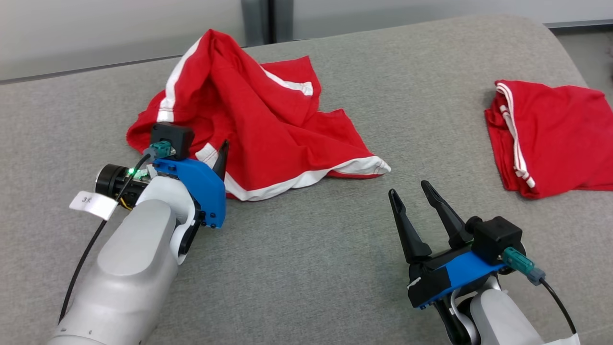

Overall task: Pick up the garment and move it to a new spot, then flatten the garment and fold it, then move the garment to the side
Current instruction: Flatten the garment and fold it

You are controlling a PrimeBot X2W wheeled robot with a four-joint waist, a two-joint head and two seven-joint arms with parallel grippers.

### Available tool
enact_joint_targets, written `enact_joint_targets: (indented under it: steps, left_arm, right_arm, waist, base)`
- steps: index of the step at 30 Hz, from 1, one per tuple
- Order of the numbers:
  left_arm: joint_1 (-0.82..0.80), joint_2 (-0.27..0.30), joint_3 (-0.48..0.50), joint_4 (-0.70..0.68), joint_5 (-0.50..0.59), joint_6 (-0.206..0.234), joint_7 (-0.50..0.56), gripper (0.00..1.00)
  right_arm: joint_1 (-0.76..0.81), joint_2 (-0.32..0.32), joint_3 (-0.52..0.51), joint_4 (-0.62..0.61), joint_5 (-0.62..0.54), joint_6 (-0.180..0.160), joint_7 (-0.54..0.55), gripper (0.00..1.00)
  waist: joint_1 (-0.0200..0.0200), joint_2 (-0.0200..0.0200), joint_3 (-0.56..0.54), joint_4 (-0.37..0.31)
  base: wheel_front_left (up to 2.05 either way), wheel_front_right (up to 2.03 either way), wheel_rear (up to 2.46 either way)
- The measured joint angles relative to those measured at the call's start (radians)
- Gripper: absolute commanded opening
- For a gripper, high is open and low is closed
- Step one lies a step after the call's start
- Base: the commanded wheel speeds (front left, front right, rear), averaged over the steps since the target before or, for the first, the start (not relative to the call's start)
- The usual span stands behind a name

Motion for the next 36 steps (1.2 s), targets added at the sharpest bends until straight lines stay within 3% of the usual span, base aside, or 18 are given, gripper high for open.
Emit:
enact_joint_targets:
  steps: [11,13,14,15,20,28,36]
  left_arm:
    - [-0.005,0.057,-0.02,-0.009,-0.031,-0.026,0.202,1.0]
    - [-0.005,0.06,-0.021,-0.025,-0.044,-0.033,0.216,0.46]
    - [-0.005,0.062,-0.022,-0.031,-0.048,-0.036,0.223,0.37]
    - [-0.003,0.064,-0.021,-0.039,-0.054,-0.037,0.223,0.0]
    - [0.013,0.056,0.01,-0.078,-0.084,-0.016,0.192,0.0]
    - [0.174,0.006,0.224,-0.216,-0.261,0.079,-0.075,0.0]
    - [0.331,-0.039,0.3,-0.308,-0.324,0.098,-0.21,0.0]
  right_arm:
    - [0.018,0.0,-0.004,0.002,0.014,0.0,-0.007,1.0]
    - [0.019,0.0,-0.005,0.002,0.014,0.0,-0.008,1.0]
    - [0.02,0.0,-0.004,0.002,0.014,0.0,-0.008,1.0]
    - [0.02,0.0,-0.004,0.002,0.014,0.0,-0.008,1.0]
    - [0.02,0.0,-0.006,0.001,0.014,0.0,-0.009,1.0]
    - [0.021,0.0,-0.036,-0.008,0.001,0.0,-0.008,1.0]
    - [0.021,0.0,-0.041,-0.024,-0.014,0.0,0.01,1.0]
  waist:
    - [0.0,0.0,-0.002,-0.072]
    - [0.0,0.0,-0.001,-0.075]
    - [0.0,0.0,0.0,-0.075]
    - [0.0,0.0,0.0,-0.075]
    - [0.0,0.0,0.001,-0.062]
    - [0.0,0.0,-0.006,0.008]
    - [0.0,0.0,-0.022,0.074]
  base:
    - [0.0,0.0,0.0]
    - [0.0,0.0,0.0]
    - [0.0,0.0,0.0]
    - [0.0,0.0,0.0]
    - [0.0,0.0,0.0]
    - [0.0,0.0,0.0]
    - [0.0,0.0,0.0]
